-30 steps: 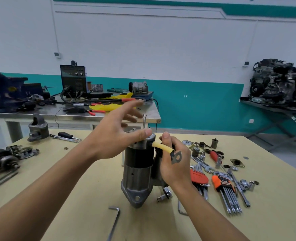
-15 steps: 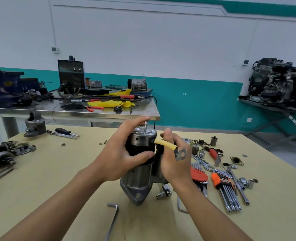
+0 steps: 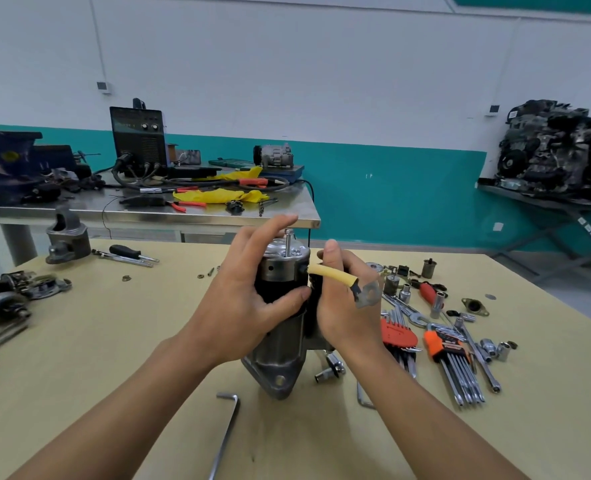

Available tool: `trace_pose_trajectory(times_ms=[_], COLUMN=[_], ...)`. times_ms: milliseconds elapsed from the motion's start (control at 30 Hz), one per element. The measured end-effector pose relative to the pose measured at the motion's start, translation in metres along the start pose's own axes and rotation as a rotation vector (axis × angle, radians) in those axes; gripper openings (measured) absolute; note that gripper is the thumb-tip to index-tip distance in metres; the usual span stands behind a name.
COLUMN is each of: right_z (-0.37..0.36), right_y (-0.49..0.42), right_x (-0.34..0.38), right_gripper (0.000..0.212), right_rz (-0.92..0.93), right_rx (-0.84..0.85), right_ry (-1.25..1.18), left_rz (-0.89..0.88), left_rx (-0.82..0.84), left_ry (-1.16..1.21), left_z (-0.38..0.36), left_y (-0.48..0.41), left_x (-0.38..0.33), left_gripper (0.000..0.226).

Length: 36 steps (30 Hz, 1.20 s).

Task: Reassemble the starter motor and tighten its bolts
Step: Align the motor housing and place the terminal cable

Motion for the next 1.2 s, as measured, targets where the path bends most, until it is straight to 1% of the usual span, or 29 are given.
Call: trace_pose_trajectory(times_ms=[67,133,233,333,433,533,700,833,900,1000,1067,1100,1200], right_z=[0.001,0.001,0.002,0.003,0.001,-0.002,0.001,0.005,0.004,0.002,0.001,0.001,0.002], right_y=[-0.001,-0.003,-0.006,-0.004,-0.001,-0.002,-0.003,-0.005,-0.005,-0.005,-0.004,-0.004,-0.005], right_x=[0.002,0.0,-0.005,-0.004,0.0,0.003,0.001,-0.004,-0.005,-0.003,-0.002,-0.002,-0.002], right_gripper=[0.052,0.049,0.055,0.058,0.055,0.054,0.058,0.057,0.062,0.066,0.062,0.059,0.052], right_rz=[0.028,0.031,-0.023,-0.011,0.015,0.036,0.038,0.022,0.01,0.011,0.016,0.019,0.014], right_rx=[0.003,0.022,0.054,0.023,-0.013,-0.014,0.012,0.006,0.021,0.027,0.031,0.034,0.039], right_ry=[0.006,0.023,0.009,0.032,0.039,0.031,0.017,0.041,0.041,0.038,0.047,0.053,0.052], left_rz=[0.018,0.045,0.058,0.061,0.063,0.063,0.047,0.037,0.014,0.013,0.058,0.091,0.207], left_rx=[0.026,0.087,0.132,0.106,0.052,0.024,0.074,0.112,0.107,0.084,0.045,0.003,-0.157], left_ry=[0.029,0.082,0.133,0.094,0.063,0.06,0.097,0.122,0.107,0.071,0.11,0.148,0.261], left_z=[0.002,0.002,0.001,-0.003,-0.002,0.003,0.005,0.002,0.001,0.0,0.002,0.004,0.012], left_y=[-0.001,-0.002,-0.004,-0.003,0.0,0.002,0.0,-0.004,-0.003,0.0,-0.001,-0.003,-0.019], left_x=[0.002,0.007,0.008,0.005,0.006,0.006,0.002,0.003,0.002,0.001,-0.001,-0.002,-0.004], left_gripper=[0.087,0.091,0.093,0.09,0.09,0.088,0.087,0.087,0.085,0.079,0.074,0.066,0.03])
Point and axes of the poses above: each hand's wrist, its own y-axis away from the middle knuckle, its own z-axis out of the back of the hand, x = y × z, the point moved 7 cm from there along -y, towards the middle knuckle, and after that the axes turned 8 degrees about -x, right-handed, at the moved point
